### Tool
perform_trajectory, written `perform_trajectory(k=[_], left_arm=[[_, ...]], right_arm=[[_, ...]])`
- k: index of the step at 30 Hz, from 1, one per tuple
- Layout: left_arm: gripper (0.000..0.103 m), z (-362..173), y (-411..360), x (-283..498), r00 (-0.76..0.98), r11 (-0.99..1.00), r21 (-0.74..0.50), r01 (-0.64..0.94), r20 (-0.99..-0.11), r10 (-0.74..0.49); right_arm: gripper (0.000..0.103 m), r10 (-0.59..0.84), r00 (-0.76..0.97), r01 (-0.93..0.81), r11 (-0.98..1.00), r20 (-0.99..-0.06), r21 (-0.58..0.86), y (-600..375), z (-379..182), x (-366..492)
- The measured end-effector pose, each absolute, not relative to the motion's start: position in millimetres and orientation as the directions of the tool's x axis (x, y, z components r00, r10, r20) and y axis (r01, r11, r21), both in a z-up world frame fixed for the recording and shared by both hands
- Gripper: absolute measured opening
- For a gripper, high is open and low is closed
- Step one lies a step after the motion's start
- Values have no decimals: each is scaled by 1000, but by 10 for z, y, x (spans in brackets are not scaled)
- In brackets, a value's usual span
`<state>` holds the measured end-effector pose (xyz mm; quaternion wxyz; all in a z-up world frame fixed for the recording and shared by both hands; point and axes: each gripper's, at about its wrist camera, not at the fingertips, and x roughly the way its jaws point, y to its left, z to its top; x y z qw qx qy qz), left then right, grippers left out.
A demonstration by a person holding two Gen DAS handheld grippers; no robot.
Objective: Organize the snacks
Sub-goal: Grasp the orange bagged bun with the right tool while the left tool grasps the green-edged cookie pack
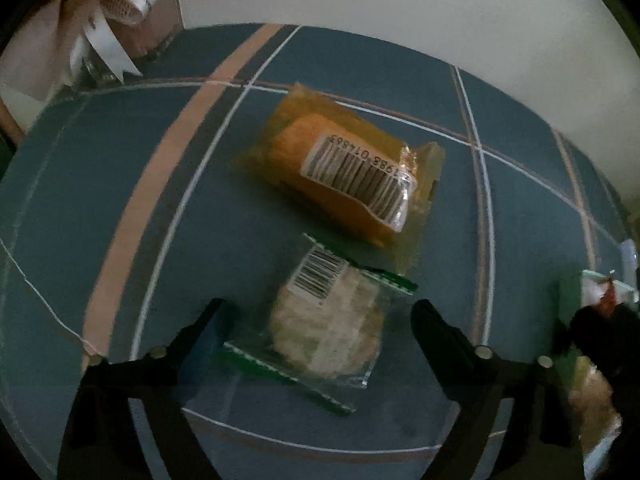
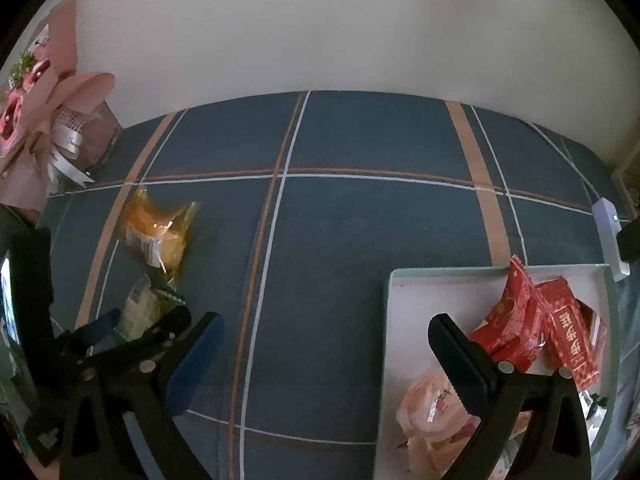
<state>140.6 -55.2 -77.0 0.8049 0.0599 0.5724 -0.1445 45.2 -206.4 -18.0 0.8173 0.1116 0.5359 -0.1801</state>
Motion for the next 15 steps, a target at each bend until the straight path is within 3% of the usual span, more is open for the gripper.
perform_trajectory(k=[6,15], left_arm=[[54,-704,-459,1426,308,953,-84,292,-935,-177],[51,-641,-125,1533,321,966,-148,213,-923,-212]], right_arm=[[103,-176,356,404,914,-918,-18,-2015,-164,562],[103,-124,343,393,919,-931,22,-1904,-198,755]])
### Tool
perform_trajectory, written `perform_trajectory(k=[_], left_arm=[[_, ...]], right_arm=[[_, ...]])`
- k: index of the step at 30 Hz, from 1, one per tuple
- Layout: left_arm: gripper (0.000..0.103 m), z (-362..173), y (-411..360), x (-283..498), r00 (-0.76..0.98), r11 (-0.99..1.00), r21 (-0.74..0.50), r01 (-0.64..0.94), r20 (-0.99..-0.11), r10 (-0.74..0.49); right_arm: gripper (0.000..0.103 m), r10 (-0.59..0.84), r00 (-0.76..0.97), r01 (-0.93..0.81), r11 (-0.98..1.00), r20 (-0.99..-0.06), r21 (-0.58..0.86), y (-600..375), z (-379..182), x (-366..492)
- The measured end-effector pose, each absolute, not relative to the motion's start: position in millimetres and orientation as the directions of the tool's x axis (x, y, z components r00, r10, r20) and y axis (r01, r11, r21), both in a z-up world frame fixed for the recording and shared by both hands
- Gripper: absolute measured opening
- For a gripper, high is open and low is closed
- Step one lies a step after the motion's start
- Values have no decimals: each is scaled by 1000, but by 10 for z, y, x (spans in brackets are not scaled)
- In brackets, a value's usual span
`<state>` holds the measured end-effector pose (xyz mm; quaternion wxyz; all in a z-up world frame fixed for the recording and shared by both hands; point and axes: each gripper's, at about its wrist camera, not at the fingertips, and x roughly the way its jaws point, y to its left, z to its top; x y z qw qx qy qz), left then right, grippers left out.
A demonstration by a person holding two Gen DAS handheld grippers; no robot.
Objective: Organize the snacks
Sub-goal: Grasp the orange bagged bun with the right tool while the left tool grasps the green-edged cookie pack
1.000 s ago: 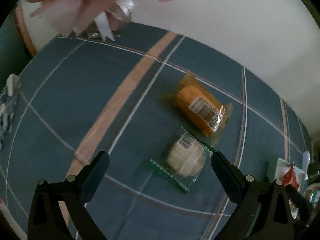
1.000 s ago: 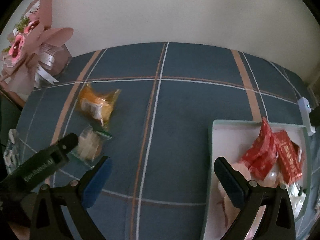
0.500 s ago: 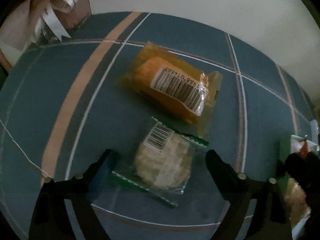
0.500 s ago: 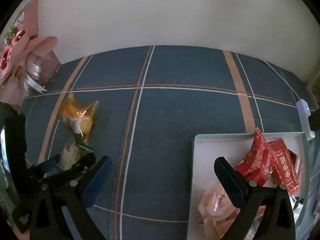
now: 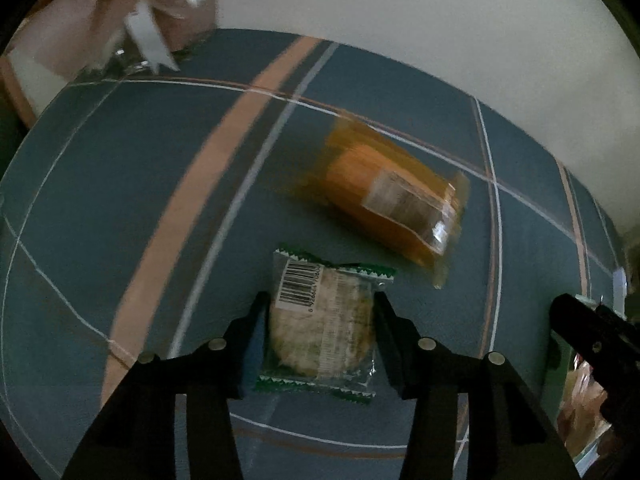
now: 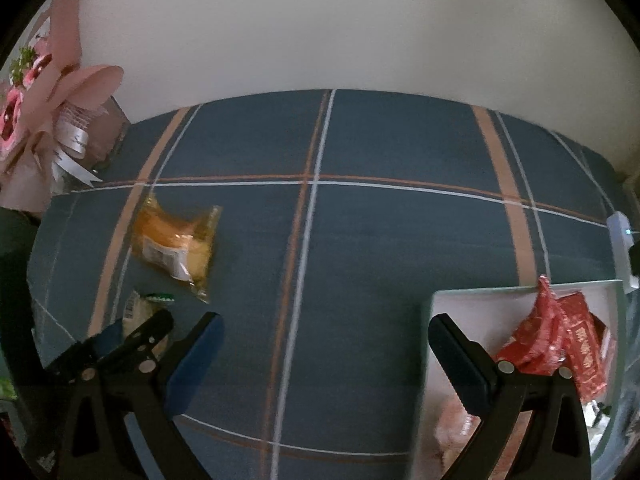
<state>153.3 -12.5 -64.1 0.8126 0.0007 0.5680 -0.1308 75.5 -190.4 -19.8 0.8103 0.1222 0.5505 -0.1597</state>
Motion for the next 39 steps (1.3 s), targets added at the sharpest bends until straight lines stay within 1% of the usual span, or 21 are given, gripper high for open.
perform_trajectory(k=[6,9,13,15,17,20,22,25,27,29,31,34,39], left_arm=[[51,-500,270,1604,379,981,-166,104,-905,-193],[51,-438,393,1636,415,983,-170,69,-891,-183],[51,-377,554,1712,444,981,-190,29,-877,-183],[51,-376,633,1707,451,983,-182,7,-877,-166],[51,-403,703,1719,453,984,-176,-9,-878,-153],[51,-449,762,1740,450,984,-179,-21,-880,-151],[51,-480,783,1736,445,982,-186,-27,-882,-154],[51,-539,795,1746,436,980,-197,-31,-885,-164],[51,-556,795,1742,434,979,-200,-30,-885,-167],[51,-570,789,1743,431,979,-201,-27,-886,-170],[51,-594,771,1756,426,979,-204,-23,-888,-175],[51,-615,732,1758,420,978,-207,-11,-889,-183],[51,-614,701,1735,417,978,-211,-2,-888,-191]], right_arm=[[103,-62,361,379,922,-930,86,-1802,-170,1010],[101,-29,363,350,930,-931,108,-1685,-171,1181],[95,-36,363,266,962,-931,67,-1440,-151,1414],[93,-65,359,202,979,-931,10,-1296,-161,1544],[88,-95,348,130,990,-933,-53,-1161,-216,1671],[82,-89,334,59,996,-938,-73,-1044,-298,1785],[82,-83,332,21,997,-940,-80,-978,-345,1856],[81,-69,337,-13,997,-939,-78,-930,-378,1934],[78,-61,332,-24,997,-941,-73,-906,-413,1979],[70,-41,323,-29,998,-946,-53,-892,-448,2003],[66,-18,302,-26,999,-953,-27,-888,-508,2009],[64,-20,281,-34,999,-959,-31,-865,-579,1978],[54,-46,256,-36,998,-966,-57,-880,-674,1863]])
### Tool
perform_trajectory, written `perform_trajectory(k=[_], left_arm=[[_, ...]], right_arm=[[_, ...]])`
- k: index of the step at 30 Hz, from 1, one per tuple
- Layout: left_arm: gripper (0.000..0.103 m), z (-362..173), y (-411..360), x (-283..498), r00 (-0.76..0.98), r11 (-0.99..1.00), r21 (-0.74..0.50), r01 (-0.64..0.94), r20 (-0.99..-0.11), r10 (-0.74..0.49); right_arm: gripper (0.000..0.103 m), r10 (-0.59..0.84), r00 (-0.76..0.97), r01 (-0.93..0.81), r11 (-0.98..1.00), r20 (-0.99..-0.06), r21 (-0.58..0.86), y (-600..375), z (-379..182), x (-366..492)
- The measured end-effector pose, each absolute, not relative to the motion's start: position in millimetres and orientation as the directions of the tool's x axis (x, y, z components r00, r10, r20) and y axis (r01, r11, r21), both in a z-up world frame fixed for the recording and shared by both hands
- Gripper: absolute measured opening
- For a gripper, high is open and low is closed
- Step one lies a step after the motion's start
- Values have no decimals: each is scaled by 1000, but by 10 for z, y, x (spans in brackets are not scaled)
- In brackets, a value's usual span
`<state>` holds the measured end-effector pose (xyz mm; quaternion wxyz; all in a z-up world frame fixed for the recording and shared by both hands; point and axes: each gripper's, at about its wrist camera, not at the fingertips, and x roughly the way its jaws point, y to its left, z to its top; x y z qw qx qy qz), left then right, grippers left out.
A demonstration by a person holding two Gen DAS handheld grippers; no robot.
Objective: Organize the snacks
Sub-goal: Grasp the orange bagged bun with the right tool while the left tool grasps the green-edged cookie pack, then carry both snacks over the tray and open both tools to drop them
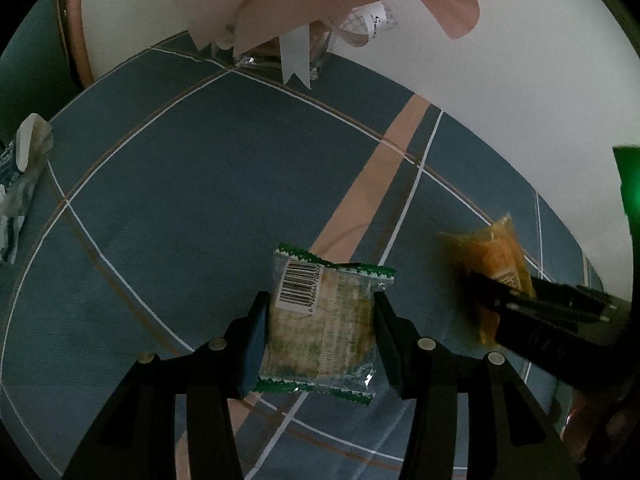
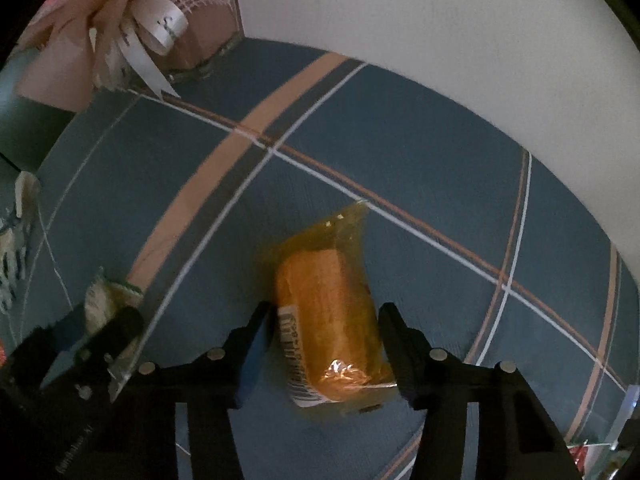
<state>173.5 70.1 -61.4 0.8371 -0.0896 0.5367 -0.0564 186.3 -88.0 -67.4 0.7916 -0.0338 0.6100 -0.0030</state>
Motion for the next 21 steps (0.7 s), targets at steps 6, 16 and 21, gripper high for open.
perform_trajectory(k=[6,16,21], left_arm=[[51,-616,659,1705,407,979,-204,4,-894,-187],[51,-287,443,1550,410,973,-223,61,-883,-228],[51,69,138,1334,432,967,-212,144,-865,-254]], right_arm=[[42,-30,265,9,1000,-964,-29,-991,-638,1717],[41,-79,310,182,983,-947,-22,-1312,-176,1172],[41,-57,378,294,954,-924,61,-1609,165,773]])
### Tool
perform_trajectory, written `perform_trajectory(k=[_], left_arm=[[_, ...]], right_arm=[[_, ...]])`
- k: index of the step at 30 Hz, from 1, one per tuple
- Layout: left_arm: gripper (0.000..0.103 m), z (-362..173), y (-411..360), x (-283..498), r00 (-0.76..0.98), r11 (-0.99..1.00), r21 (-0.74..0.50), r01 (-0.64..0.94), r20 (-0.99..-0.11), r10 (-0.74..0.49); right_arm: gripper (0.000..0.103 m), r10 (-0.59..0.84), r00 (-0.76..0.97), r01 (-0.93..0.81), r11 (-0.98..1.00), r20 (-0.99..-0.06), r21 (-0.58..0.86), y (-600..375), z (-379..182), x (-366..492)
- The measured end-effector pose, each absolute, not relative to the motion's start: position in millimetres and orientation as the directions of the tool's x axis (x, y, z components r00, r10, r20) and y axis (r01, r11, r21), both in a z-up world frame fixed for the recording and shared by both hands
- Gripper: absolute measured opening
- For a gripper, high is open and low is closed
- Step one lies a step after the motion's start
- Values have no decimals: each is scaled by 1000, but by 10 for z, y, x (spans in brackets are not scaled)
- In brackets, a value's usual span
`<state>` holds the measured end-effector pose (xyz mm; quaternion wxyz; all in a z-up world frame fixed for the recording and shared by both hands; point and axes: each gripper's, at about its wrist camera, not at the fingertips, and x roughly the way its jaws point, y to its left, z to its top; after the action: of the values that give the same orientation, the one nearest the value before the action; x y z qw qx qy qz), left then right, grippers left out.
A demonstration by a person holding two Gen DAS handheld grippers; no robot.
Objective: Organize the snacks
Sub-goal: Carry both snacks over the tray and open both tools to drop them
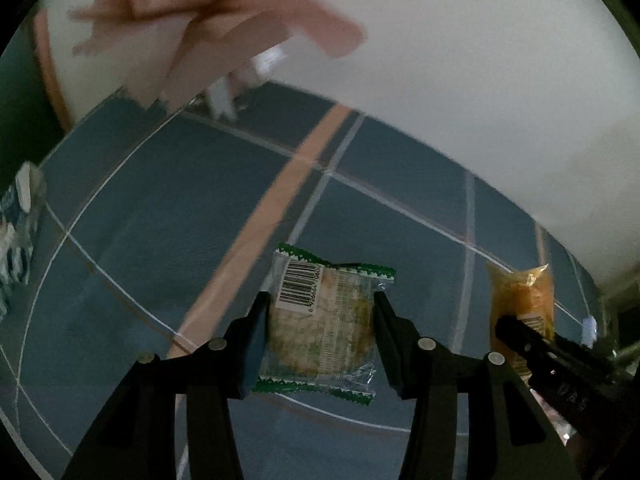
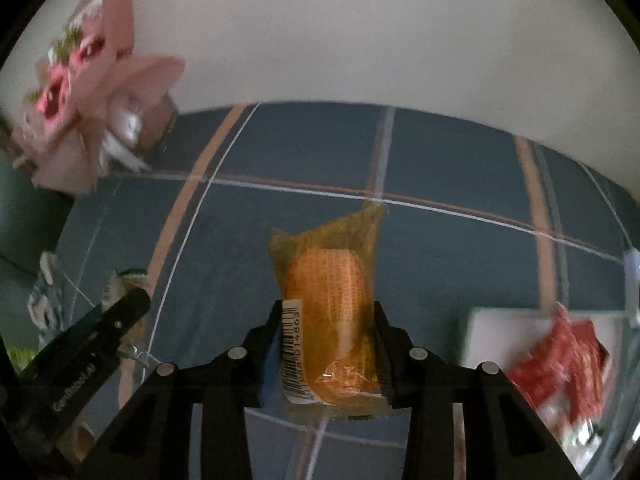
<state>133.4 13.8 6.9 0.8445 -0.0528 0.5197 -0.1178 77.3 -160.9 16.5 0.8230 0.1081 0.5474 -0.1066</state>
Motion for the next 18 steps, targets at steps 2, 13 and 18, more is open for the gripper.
perform_trajectory(k=[2,13,18], left_arm=[[51,188,1,1222,434,961,-216,172,-860,-270],[51,549,-808,499,424,914,-203,350,-836,-348],[51,517,-1237,163,364,862,-231,450,-834,-414]], right_arm=[[41,-70,396,330,942,-916,70,-1698,289,602],[41,-136,424,490,866,-895,100,-2182,615,-272],[41,-215,365,599,799,-906,52,-2560,605,-764]])
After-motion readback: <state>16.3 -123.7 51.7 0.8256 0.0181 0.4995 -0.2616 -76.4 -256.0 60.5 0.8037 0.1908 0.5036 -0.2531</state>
